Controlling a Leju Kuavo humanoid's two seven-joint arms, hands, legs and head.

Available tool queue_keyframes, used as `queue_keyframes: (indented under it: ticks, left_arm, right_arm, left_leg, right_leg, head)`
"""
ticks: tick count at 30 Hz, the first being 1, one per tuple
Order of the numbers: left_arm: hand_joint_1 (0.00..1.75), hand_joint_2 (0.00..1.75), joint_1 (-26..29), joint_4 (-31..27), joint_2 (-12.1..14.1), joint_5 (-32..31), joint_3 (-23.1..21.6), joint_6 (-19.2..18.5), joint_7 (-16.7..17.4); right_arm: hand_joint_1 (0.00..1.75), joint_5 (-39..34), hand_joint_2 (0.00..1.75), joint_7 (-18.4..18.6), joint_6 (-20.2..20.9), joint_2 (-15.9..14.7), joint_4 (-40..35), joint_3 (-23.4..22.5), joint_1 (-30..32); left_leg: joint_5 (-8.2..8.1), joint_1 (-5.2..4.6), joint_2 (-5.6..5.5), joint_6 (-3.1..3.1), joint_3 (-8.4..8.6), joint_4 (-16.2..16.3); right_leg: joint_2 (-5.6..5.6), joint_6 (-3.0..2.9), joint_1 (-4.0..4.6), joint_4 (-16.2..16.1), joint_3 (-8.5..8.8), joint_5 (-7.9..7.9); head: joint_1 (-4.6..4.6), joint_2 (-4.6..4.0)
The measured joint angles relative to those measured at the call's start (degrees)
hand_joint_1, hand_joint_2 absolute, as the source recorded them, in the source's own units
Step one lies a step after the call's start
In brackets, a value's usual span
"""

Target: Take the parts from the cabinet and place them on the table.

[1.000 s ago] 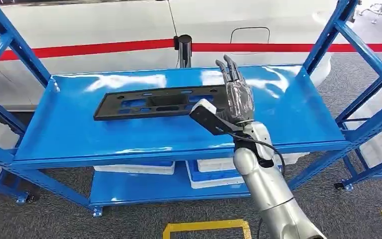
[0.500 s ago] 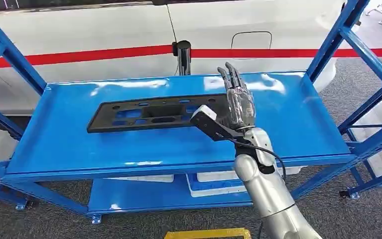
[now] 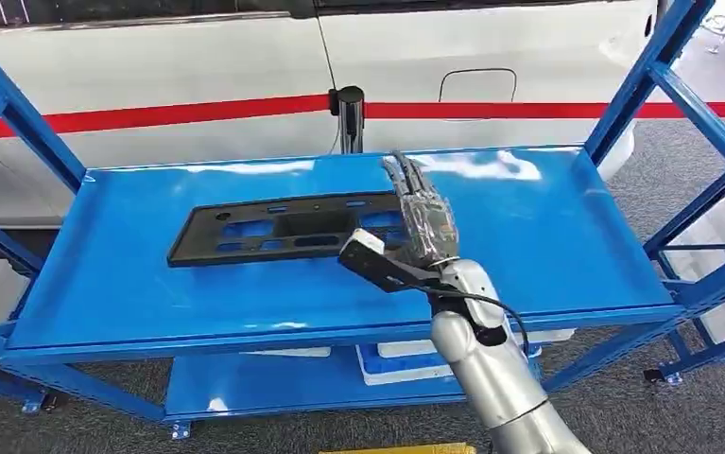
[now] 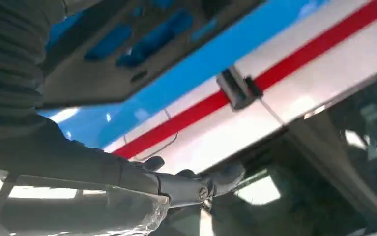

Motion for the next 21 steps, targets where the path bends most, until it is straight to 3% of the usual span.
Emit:
queue_keyframes:
  ticks: [5,12,14,21]
  left_arm:
    - [0.0,0.0,0.2,0.3,-0.2,-1.0,0.0,0.6,2.0]
    - [0.0,0.0,0.2,0.4,-0.5,-1.0,0.0,1.9,5.1]
    - [0.0,0.0,0.3,0.4,-0.6,-1.0,0.0,2.0,5.2]
    - [0.0,0.0,0.5,0.4,-0.9,-2.1,0.0,1.9,4.8]
  right_arm:
    - [0.0,0.3,1.75,0.0,0.3,0.1,1.2,2.2,0.2]
    - [0.0,0.7,1.75,-0.1,1.8,0.9,3.2,5.6,0.2]
    - [0.0,0.7,1.75,-0.1,2.2,1.1,4.0,6.2,0.0]
    - [0.0,0.6,1.75,0.5,1.4,1.1,8.1,6.6,-1.8]
  left_leg:
    - [-0.13,-0.41,-0.07,0.74,-0.04,0.0]
    - [-0.23,-0.47,-0.07,0.97,-0.01,0.0]
    - [-0.22,-0.47,-0.07,0.98,0.0,0.0]
    - [-0.17,-0.41,-0.06,1.03,0.04,0.0]
  right_leg:
    - [-0.09,0.29,-0.12,-0.3,0.21,-0.05]
    - [-0.11,0.49,-0.26,-0.5,0.27,0.02]
    - [-0.1,0.77,-0.27,-0.5,0.28,0.04]
    - [-0.1,0.78,-0.25,-0.5,0.3,0.05]
  head:
    - [-0.02,0.0]
    - [-0.02,0.0]
    - [-0.02,0.0]
    - [-0.02,0.0]
